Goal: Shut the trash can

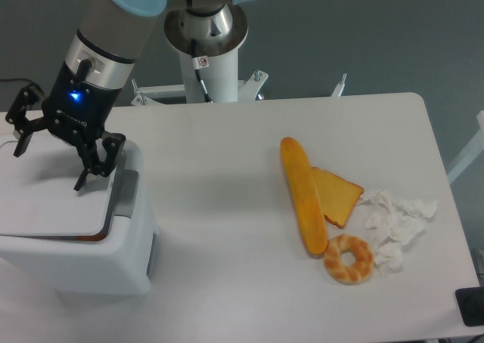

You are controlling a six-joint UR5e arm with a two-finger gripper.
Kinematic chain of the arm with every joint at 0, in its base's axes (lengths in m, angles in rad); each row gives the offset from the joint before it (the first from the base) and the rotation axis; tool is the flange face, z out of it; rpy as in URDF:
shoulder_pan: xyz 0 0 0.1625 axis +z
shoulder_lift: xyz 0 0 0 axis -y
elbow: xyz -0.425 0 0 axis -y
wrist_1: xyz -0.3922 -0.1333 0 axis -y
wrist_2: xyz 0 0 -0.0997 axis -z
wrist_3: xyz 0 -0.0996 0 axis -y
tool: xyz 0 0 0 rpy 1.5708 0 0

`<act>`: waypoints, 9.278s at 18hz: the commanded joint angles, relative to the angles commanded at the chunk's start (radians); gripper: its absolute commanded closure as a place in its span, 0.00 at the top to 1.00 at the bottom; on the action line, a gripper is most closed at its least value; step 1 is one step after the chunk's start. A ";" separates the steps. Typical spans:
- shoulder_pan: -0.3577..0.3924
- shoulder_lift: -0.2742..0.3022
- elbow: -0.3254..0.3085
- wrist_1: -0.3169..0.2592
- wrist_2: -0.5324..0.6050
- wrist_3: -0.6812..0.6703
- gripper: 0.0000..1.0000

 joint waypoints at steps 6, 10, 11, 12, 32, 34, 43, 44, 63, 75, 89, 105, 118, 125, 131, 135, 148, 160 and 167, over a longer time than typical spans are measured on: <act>0.002 -0.002 -0.002 0.000 0.000 -0.008 1.00; 0.005 -0.002 -0.002 0.000 0.000 -0.008 1.00; 0.005 -0.002 -0.002 0.000 0.000 -0.008 1.00; 0.006 -0.002 -0.002 0.000 0.000 -0.009 1.00; 0.015 -0.009 0.000 0.000 0.006 -0.014 1.00; 0.015 -0.009 0.000 0.000 0.006 -0.014 1.00; 0.015 -0.009 0.000 0.000 0.006 -0.021 1.00; 0.015 -0.009 0.000 0.000 0.006 -0.021 1.00; 0.018 -0.009 0.000 -0.002 0.006 -0.031 1.00; 0.026 -0.023 -0.002 -0.002 0.008 -0.031 1.00; 0.029 -0.023 -0.002 -0.002 0.008 -0.031 1.00; 0.031 -0.021 -0.005 -0.002 0.005 -0.028 1.00; 0.035 -0.009 0.018 0.000 -0.018 -0.142 1.00; 0.081 0.024 0.021 0.002 -0.017 -0.062 1.00; 0.175 0.095 0.011 -0.005 -0.003 0.190 1.00; 0.230 0.152 -0.028 -0.009 0.047 0.337 1.00; 0.285 0.241 -0.092 -0.163 0.505 0.859 1.00; 0.282 0.255 -0.121 -0.183 0.572 1.003 1.00; 0.282 0.253 -0.124 -0.178 0.565 1.002 1.00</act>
